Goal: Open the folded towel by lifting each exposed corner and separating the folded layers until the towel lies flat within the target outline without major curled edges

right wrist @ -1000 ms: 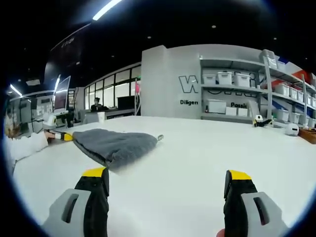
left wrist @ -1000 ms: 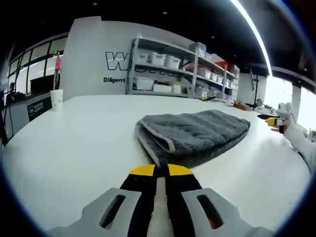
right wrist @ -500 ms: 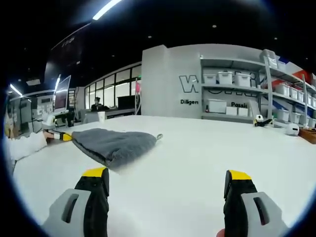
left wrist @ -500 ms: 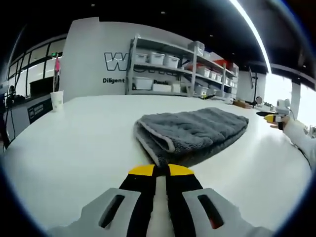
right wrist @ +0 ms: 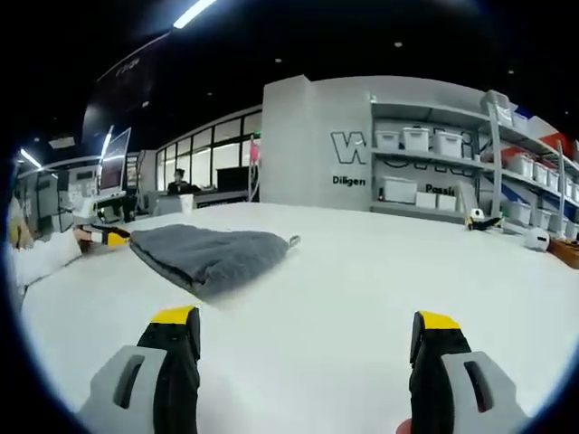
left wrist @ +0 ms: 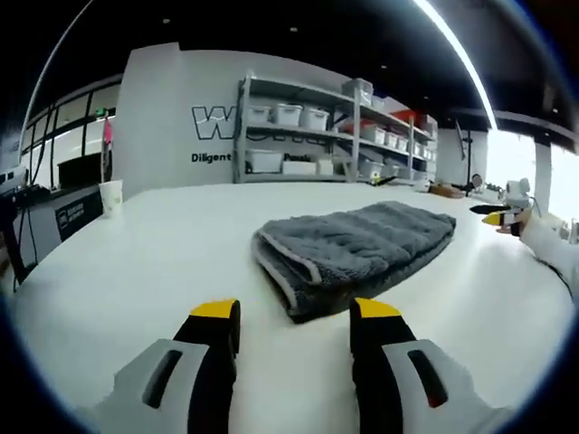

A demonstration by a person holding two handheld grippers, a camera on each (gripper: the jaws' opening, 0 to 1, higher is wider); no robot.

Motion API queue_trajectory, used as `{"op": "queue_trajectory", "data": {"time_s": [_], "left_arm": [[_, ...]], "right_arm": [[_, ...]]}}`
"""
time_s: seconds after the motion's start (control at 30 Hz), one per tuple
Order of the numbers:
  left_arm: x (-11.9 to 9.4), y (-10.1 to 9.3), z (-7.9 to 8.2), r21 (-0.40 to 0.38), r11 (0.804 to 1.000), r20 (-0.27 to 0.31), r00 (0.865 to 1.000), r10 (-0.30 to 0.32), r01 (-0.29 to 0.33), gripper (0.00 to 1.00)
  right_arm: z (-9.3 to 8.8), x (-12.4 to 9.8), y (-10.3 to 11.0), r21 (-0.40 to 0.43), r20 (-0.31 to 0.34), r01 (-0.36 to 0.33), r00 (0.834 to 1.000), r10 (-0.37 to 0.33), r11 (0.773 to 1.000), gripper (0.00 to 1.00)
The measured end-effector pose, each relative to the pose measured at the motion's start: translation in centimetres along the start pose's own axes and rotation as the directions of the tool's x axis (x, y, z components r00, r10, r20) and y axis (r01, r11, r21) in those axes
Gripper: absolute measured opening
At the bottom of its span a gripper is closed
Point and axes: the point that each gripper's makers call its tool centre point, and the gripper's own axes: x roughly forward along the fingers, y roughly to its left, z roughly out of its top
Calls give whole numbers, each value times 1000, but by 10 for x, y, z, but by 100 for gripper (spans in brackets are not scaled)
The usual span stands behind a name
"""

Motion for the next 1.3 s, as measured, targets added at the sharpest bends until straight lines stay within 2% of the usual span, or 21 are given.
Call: {"op": "queue_trajectory", "data": {"time_s": [0.1,0.3,0.43,0.67,0.9,1.07,1.2,1.3], "left_arm": [[-1,-4,5,8,1000,9,1000,-18,18,58],[-3,-13,17,29,999,36,998,-45,44,83],[-3,-15,20,41,998,31,998,-54,53,94],[-3,-18,19,31,997,2,998,-70,70,99],[-9,-21,30,38,995,17,996,-90,90,99],[-10,-24,35,32,993,34,993,-111,110,99],[-11,-27,37,37,992,42,992,-119,118,99],[-12,-29,38,40,992,44,992,-122,120,99]], "right_arm": [[1,1,5,-21,-2,-9,1000,9,1000,97],[0,4,16,-77,-21,-19,1000,17,997,97],[2,6,26,-111,-24,-29,999,27,993,98],[1,11,41,-130,-31,-51,998,48,990,98],[1,22,61,-159,-49,-62,997,55,985,97],[19,35,88,-291,-20,-80,997,78,953,97],[31,48,113,-323,-8,-111,993,115,940,97],[40,67,142,-346,-22,-172,984,175,922,96]]}}
